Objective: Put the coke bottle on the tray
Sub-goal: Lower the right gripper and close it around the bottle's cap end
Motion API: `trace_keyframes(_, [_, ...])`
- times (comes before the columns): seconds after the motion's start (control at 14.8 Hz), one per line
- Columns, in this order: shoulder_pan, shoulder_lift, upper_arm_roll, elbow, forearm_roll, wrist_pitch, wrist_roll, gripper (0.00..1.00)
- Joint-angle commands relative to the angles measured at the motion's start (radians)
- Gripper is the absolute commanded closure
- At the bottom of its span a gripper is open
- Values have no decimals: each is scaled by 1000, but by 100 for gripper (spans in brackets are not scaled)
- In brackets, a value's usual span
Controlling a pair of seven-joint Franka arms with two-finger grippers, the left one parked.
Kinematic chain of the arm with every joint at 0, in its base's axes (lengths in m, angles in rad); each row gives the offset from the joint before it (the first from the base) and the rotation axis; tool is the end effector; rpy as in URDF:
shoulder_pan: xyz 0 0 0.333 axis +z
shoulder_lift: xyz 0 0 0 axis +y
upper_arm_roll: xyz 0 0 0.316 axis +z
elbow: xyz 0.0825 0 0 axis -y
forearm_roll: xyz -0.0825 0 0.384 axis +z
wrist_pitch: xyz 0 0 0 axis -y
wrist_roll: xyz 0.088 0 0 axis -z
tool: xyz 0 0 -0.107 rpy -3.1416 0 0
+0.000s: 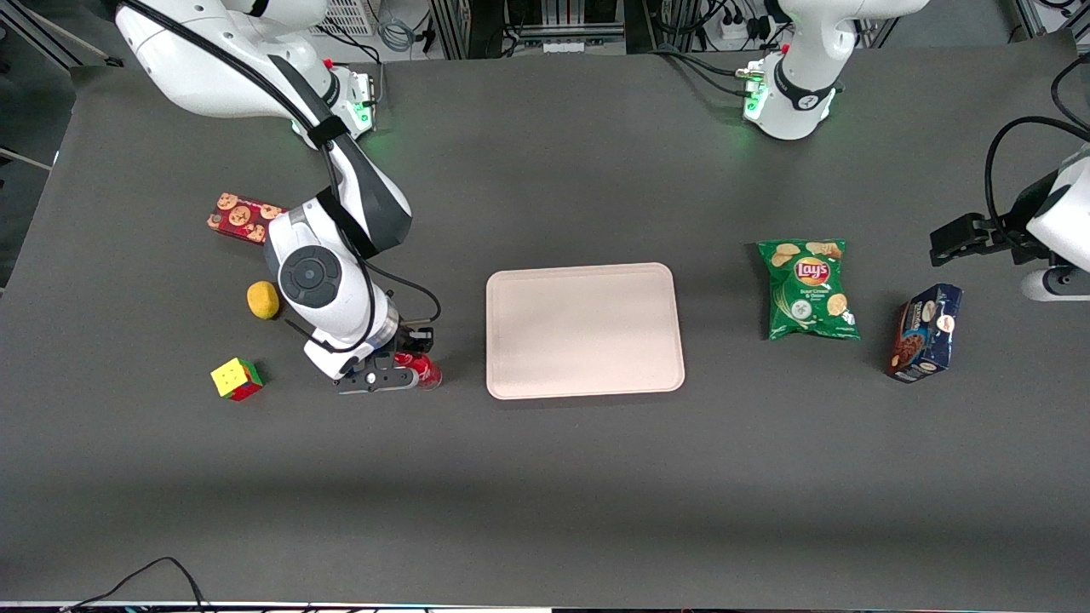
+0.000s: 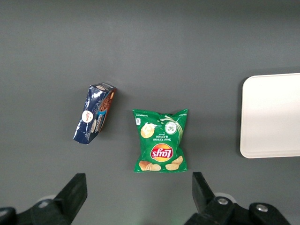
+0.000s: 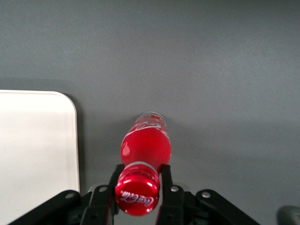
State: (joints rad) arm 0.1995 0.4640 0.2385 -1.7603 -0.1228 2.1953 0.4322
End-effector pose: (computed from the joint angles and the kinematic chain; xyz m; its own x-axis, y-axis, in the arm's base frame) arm 0.6010 0.2619 0.3086 0.9984 0.0548 -0.0153 0.0548 -0.9985 -0.0011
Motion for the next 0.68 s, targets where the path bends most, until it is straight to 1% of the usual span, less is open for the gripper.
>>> trace_keyframes(0.0, [-8,-44,4,-27,-21,14,10,91])
trace_keyframes(0.14, [-12,-77,4,-27,-21,3,6,100])
trace_keyframes(0.47, [-12,-209,8,-7,-18,-126,8,100])
trace_keyframes(0.61, [-12,-255,39,40,-12,-227,10,100])
